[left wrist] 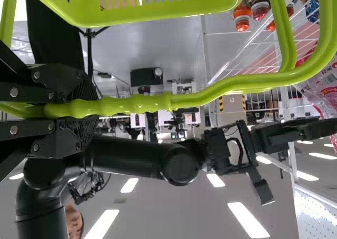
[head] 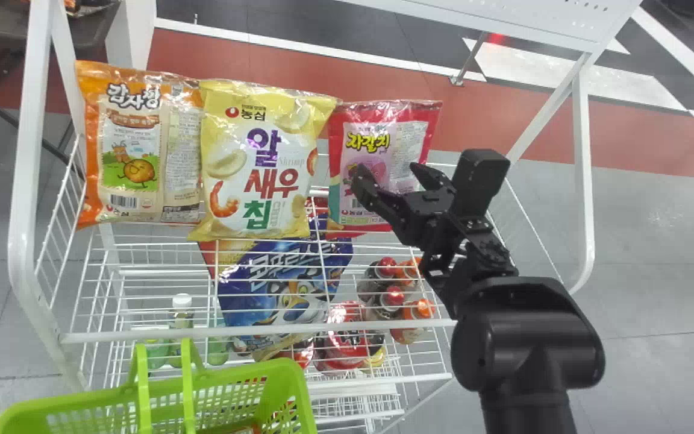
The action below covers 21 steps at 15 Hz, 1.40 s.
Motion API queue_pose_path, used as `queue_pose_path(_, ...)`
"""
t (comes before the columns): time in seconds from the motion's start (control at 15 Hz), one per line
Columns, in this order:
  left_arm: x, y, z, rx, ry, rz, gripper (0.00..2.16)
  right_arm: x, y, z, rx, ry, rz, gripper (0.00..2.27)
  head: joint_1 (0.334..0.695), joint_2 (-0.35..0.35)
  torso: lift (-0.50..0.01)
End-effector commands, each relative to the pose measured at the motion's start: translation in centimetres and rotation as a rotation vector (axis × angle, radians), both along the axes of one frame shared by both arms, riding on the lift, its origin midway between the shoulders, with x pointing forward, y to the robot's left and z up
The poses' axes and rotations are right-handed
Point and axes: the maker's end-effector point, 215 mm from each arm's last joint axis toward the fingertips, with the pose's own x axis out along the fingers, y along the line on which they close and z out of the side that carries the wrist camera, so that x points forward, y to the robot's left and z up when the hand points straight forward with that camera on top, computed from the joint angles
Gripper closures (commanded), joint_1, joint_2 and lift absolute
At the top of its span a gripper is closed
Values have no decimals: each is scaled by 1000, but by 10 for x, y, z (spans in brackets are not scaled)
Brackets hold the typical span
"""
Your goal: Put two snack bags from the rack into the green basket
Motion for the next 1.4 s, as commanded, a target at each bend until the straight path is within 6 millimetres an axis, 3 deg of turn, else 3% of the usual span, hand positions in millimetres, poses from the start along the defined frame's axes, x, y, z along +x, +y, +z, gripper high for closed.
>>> queue_pose_path(0.0, 2, -1, -1, -4, 4, -3, 1369, 10, 4, -8, -30, 19, 6, 201, 695, -350, -5)
queue_pose_path(0.07, 3, -2, -1, -5, 4, -2, 1369, 13, 3, -13, -30, 35, 3, 302, 695, -350, -5)
queue_pose_path(0.13, 3, -1, -2, -4, 7, -1, 1369, 14, -1, -23, -36, 75, -5, 549, 695, -350, -5)
queue_pose_path(0.27, 4, -1, -4, -2, 9, 0, 1369, 15, -1, -27, -52, 83, -7, 1460, 695, -350, -5)
queue_pose_path(0.33, 4, -2, -4, -4, 10, 2, 1369, 16, -4, -23, -82, 70, -18, 1825, 695, -350, -5)
queue_pose_path(0.4, 5, -2, -4, 0, 9, 2, 1369, 18, -7, -20, -106, 58, -36, 2030, 695, -350, -5)
queue_pose_path(0.67, 3, -3, -4, -2, 12, 1, 1369, 15, -26, -23, -121, 61, -100, 2044, 695, -350, -5)
queue_pose_path(0.8, 2, -3, -4, -1, 11, 2, 1369, 7, -33, -26, -114, 68, -124, 2044, 695, -350, -5)
queue_pose_path(1.0, 0, -3, -5, 1, 14, 0, 1369, -12, -54, -15, -76, 51, -174, 2044, 695, -350, -5)
queue_pose_path(1.2, 0, -6, -3, -1, 10, -6, 1369, -38, -58, 14, -21, -2, -178, 2044, 695, -350, -5)
queue_pose_path(1.27, 1, -5, -4, 4, 6, -8, 1369, -54, -61, 38, 41, -48, -173, 2044, 695, -350, -5)
queue_pose_path(1.33, 2, -5, -5, 7, 6, -8, 1369, -66, -61, 49, 84, -50, -163, 2047, 695, -350, -5)
